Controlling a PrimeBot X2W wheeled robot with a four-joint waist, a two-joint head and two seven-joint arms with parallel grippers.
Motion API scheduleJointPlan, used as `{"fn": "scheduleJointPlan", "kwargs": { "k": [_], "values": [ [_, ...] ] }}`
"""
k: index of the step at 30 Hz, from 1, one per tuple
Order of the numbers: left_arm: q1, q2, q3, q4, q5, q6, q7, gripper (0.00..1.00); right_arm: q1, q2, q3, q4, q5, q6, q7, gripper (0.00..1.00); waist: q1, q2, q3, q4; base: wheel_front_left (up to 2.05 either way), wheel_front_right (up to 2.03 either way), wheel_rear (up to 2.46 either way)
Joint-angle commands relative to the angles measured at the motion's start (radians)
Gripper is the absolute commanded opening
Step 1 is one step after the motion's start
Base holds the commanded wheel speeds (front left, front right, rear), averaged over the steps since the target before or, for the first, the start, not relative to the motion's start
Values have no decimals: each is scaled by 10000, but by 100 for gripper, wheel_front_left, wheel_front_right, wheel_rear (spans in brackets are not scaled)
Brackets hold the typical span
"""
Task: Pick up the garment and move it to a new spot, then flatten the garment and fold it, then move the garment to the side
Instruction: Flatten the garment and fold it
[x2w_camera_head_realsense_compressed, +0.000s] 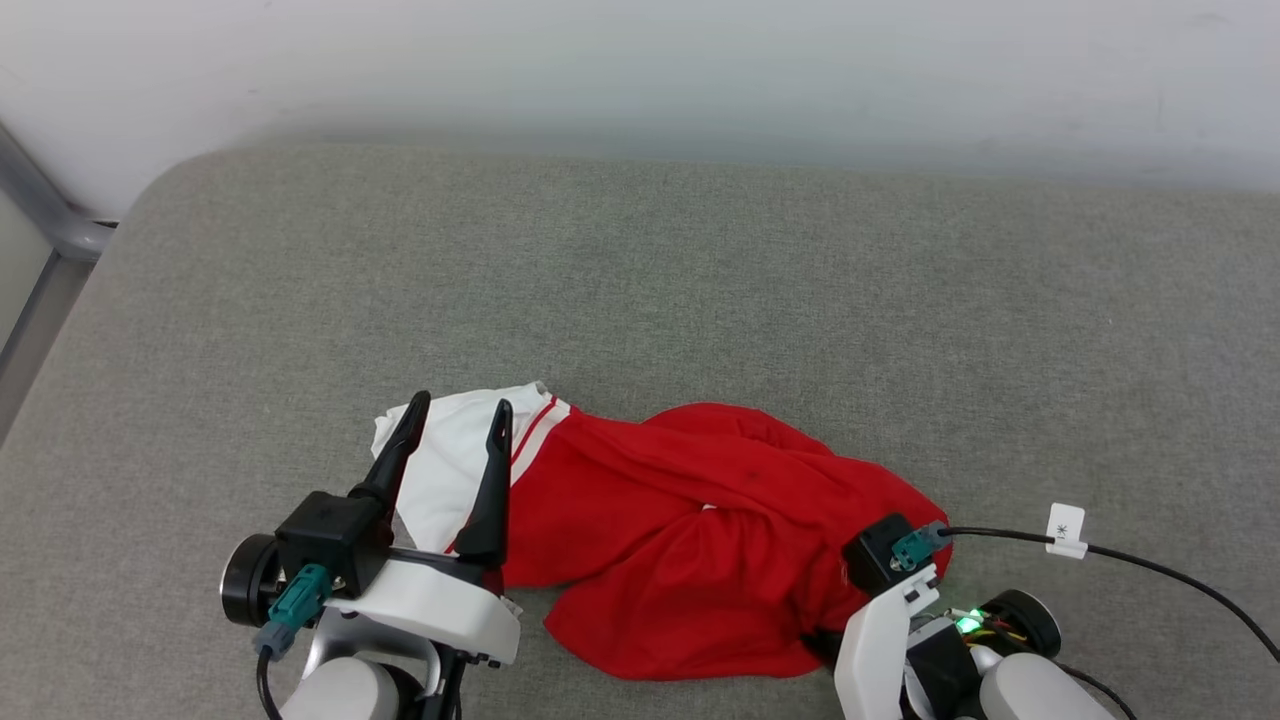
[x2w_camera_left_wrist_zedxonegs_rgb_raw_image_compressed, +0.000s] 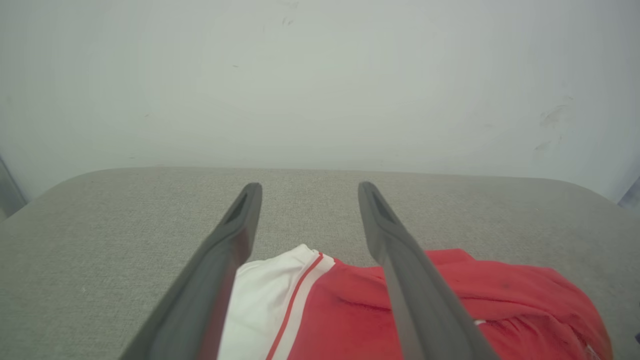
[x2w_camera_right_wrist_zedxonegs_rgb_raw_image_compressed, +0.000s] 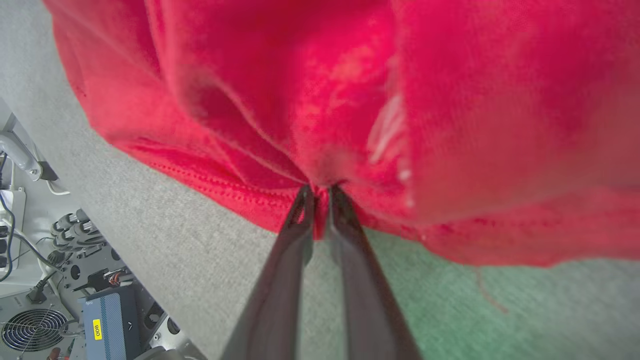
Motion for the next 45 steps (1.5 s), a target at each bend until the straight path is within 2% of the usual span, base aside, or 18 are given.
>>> {"fn": "scheduleJointPlan", "kwargs": {
  "k": [1,7,13,20,25,30,35,42,44,45],
  "values": [
    [19,-52,22,39,-32,16,-65,100,288,-80,214,253,49,3,114,0,0,0,-37,-20,0,0,0],
    [152,-90,102,73,-52,34,-111,100,-277,-869,-757,-1373,-191,-4,-224,0,0,0,-165,-191,0,0,0],
    [223,-142,144,89,-84,139,-144,100,-699,-1497,-2474,-3008,-867,-2,17,0,0,0,-174,-365,0,0,0],
    [12,-65,204,-31,-51,188,-152,100,-1884,-2087,-3946,-3320,-1579,-4,362,0,0,0,133,-359,0,0,0],
    [-300,-113,140,-113,47,100,-164,100,-3228,-2415,-4491,-2587,-1811,-2,-106,0,0,0,724,-182,0,0,0],
    [-651,-209,74,-49,95,-71,-170,100,-4775,-2814,-4501,-1512,-2163,-4,-1017,0,0,0,1428,3,0,0,0],
    [-921,-378,-31,87,178,-218,-192,100,-5394,-2601,-4385,129,-2245,-2,-1636,0,0,0,1805,162,0,0,0],
    [-1146,-496,37,221,271,-373,-229,100,-4938,-1988,-4468,2071,-2012,-2,-2735,0,0,0,1983,116,0,0,0],
    [-1168,-522,57,276,286,-391,-232,100,-4852,-1836,-4499,2489,-1937,-2,-3107,50,0,0,1931,56,0,0,0],
    [-1174,-534,74,296,302,-396,-236,100,-4799,-1766,-4520,2678,-1852,-2,-3290,100,0,0,1891,17,0,0,0]
  ]
}}
